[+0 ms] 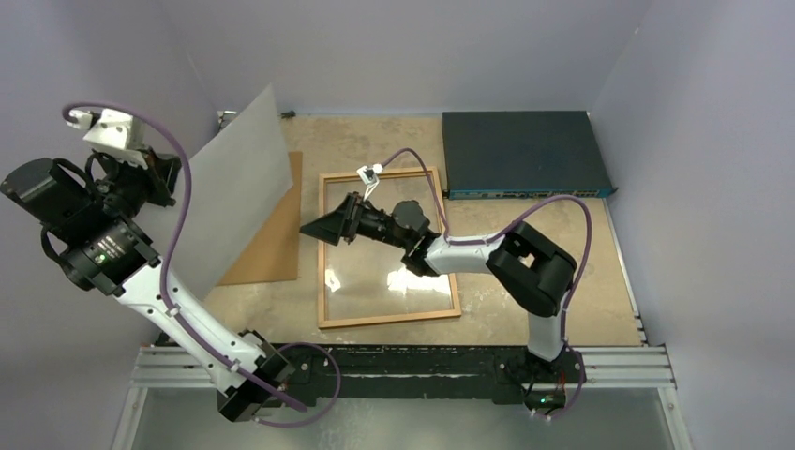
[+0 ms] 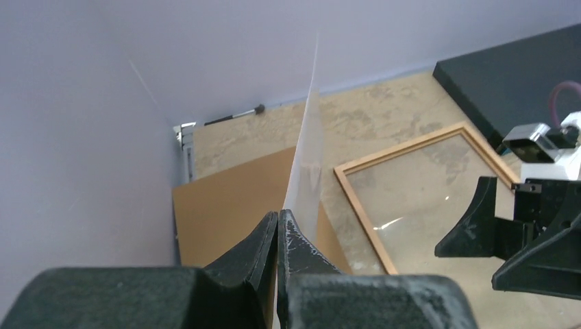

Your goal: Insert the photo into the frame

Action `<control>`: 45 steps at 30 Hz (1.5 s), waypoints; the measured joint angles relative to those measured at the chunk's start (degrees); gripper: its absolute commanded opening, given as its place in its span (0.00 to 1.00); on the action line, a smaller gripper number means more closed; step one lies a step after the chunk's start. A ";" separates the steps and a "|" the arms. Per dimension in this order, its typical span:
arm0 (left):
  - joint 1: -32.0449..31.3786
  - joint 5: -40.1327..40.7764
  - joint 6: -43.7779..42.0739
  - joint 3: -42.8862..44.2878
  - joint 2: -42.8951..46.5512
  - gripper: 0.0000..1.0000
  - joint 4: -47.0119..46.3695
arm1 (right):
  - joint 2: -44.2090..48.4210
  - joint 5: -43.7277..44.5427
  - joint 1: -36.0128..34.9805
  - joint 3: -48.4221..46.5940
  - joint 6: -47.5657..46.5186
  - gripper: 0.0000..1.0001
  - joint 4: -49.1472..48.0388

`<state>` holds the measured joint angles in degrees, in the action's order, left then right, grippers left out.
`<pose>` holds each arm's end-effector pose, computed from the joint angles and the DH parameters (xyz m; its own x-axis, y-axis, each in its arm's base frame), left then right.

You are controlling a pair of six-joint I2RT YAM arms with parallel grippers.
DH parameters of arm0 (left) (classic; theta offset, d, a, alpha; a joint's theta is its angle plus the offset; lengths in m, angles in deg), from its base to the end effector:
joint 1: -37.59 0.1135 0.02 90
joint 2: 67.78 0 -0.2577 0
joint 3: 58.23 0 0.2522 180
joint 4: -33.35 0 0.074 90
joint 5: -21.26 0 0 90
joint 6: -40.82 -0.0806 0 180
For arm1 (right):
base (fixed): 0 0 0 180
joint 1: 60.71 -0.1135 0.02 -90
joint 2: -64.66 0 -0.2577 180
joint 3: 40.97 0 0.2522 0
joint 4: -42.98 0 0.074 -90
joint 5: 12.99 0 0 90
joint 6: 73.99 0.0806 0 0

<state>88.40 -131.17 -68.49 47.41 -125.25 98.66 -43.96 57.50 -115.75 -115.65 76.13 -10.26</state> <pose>0.1539 0.0757 0.4859 -0.1174 0.0982 -0.9882 0.2282 0.9711 0.0694 0.2375 0.3867 0.2665 -0.7321 0.3793 -0.5659 -0.6390 -0.0945 0.7634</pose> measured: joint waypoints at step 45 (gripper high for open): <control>-16.83 53.37 -16.09 -48.24 -15.19 0.00 -25.14 | -22.60 24.81 -14.43 -36.39 -6.93 0.99 62.69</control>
<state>71.57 -77.80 -84.58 -0.83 -140.44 73.52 -66.56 82.31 -130.18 -152.04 69.20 52.43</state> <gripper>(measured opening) 0.002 0.984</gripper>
